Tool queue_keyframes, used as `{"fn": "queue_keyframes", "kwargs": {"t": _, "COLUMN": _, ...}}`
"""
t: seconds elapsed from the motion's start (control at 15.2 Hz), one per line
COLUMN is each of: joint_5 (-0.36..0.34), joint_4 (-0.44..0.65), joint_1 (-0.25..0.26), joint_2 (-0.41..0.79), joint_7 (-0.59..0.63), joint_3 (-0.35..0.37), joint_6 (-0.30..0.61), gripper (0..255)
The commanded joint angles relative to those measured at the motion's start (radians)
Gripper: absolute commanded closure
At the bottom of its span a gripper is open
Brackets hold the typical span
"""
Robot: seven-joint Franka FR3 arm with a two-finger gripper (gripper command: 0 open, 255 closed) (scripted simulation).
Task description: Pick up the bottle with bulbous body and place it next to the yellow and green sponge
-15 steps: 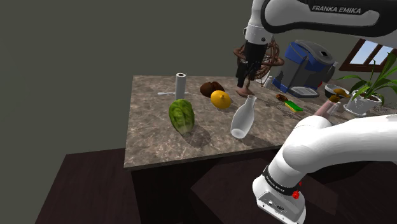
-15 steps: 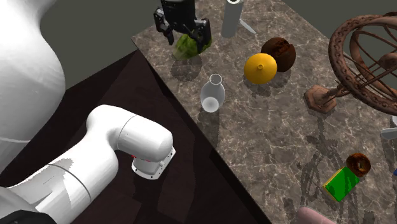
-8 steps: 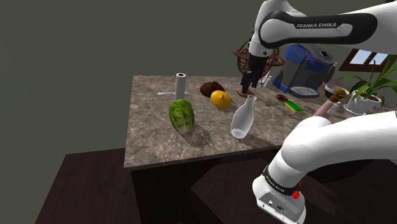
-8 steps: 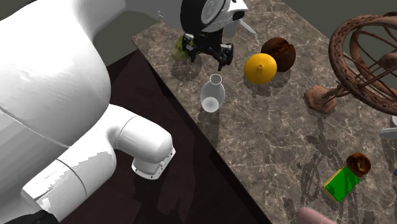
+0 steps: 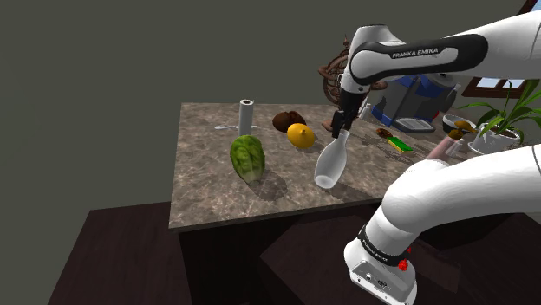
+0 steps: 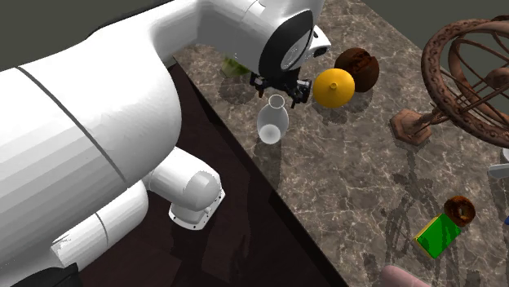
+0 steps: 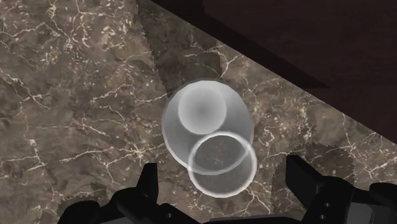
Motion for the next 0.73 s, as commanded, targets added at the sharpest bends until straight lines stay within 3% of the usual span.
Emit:
{"fn": "queue_keyframes", "kwargs": {"t": 0.0, "joint_5": -0.007, "joint_4": -0.025, "joint_1": -0.003, "joint_2": 0.005, "joint_7": -0.001, "joint_3": -0.008, "joint_6": 0.03, "gripper": 0}}
{"fn": "queue_keyframes", "kwargs": {"t": 0.66, "joint_5": -0.012, "joint_4": -0.042, "joint_1": -0.005, "joint_2": 0.011, "joint_7": 0.0, "joint_3": -0.013, "joint_6": 0.053, "gripper": 0}}
